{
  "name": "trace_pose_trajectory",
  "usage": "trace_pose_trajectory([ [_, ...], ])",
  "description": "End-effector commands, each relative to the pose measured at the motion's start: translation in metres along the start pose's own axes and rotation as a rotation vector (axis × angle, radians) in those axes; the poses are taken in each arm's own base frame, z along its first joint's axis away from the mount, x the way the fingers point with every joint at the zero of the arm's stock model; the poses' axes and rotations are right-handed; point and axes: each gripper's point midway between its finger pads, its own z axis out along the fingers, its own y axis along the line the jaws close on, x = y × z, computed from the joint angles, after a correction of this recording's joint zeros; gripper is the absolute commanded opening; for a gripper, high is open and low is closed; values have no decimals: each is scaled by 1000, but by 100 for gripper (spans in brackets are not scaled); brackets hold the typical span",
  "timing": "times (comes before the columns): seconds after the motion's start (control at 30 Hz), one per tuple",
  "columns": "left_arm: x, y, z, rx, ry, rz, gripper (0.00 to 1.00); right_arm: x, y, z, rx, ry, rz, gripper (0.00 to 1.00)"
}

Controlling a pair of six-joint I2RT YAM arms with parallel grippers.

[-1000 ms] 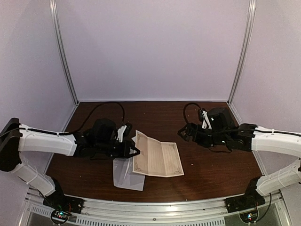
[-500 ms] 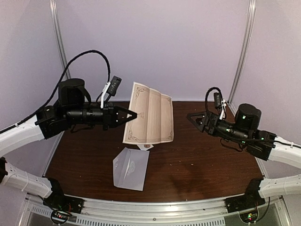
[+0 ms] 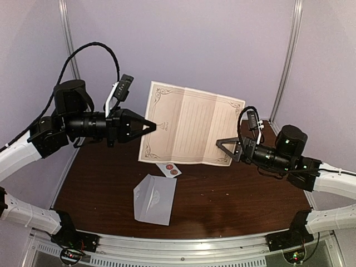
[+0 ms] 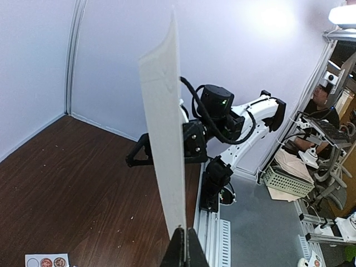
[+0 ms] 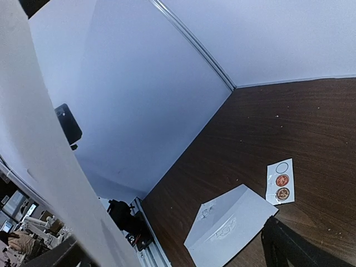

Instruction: Place the letter into the envelope and seal it

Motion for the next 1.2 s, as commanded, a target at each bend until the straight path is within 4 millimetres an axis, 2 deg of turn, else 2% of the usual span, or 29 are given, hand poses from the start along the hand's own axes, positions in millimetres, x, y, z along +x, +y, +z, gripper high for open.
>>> trace_pose_trajectory([
  [0.0, -10, -10, -4, 29, -18, 41, 0, -5, 25, 1, -132, 3, -25, 96],
  [0.17, -6, -1, -3, -9, -22, 25, 0, -7, 49, -2, -263, 7, -24, 74],
  [0.27, -5, 3, -2, -33, -29, 16, 0, -7, 51, -2, -272, 9, -20, 66],
  [0.33, -6, 6, -2, -44, -34, 8, 0, -6, 51, -2, -275, 12, -19, 57],
  [0.67, -1, 18, 2, -89, -31, -26, 0, -12, 56, 0, -298, -11, -18, 40],
  [0.93, 2, 29, 4, -131, -41, -62, 0, -18, 50, 2, -268, -52, -19, 10],
  [1.07, 7, 31, 8, -127, -26, -81, 0, -18, 49, 2, -266, -58, -17, 1],
  [1.17, 8, 34, 9, -136, -24, -89, 0, -19, 48, 3, -257, -65, -18, 0],
])
